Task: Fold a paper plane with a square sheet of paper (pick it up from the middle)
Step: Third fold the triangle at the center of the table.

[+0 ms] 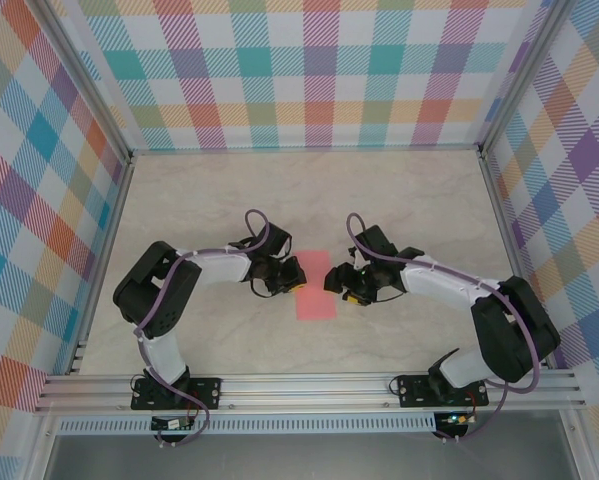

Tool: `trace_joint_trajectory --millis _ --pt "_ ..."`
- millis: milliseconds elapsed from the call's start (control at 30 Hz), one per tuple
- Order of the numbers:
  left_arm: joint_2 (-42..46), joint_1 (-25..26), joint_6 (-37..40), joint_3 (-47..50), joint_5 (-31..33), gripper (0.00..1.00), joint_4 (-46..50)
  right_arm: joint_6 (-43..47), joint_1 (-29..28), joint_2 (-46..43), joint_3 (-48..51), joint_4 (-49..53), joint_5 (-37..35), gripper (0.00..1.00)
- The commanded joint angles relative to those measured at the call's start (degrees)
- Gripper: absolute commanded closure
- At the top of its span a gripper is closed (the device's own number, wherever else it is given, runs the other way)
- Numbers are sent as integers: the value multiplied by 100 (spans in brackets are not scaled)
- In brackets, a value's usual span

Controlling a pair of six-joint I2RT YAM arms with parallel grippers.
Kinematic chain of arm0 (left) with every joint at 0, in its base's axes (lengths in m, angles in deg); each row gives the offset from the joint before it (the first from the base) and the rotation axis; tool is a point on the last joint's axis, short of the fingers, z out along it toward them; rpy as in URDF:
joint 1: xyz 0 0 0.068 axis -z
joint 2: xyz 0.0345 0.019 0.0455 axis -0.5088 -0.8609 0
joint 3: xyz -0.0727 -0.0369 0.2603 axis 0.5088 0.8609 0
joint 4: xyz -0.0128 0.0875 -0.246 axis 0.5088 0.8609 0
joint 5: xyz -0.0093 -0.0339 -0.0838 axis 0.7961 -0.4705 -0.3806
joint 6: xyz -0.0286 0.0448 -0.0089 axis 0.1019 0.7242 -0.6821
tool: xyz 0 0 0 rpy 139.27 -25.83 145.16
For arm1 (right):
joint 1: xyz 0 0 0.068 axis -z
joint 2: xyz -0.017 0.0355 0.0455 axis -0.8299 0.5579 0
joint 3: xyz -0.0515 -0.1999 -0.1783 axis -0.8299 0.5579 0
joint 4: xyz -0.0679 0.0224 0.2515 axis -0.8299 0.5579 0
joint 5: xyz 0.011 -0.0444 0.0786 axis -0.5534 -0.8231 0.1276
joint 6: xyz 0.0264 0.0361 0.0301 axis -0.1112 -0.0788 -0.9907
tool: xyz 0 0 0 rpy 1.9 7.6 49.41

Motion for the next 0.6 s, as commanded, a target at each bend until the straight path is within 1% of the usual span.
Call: trace_joint_trajectory --millis 0,267,433,567 --pt "-242 23 148 -89 292 90 462 -216 29 139 93 -166 180 44" --pt "-314 33 134 -142 596 91 881 -33 24 556 79 -86 363 49" --pt "-340 33 105 -147 635 92 905 133 3 729 48 -62 467 52" --pt "-359 33 84 -134 635 92 904 239 0 908 41 -81 537 57"
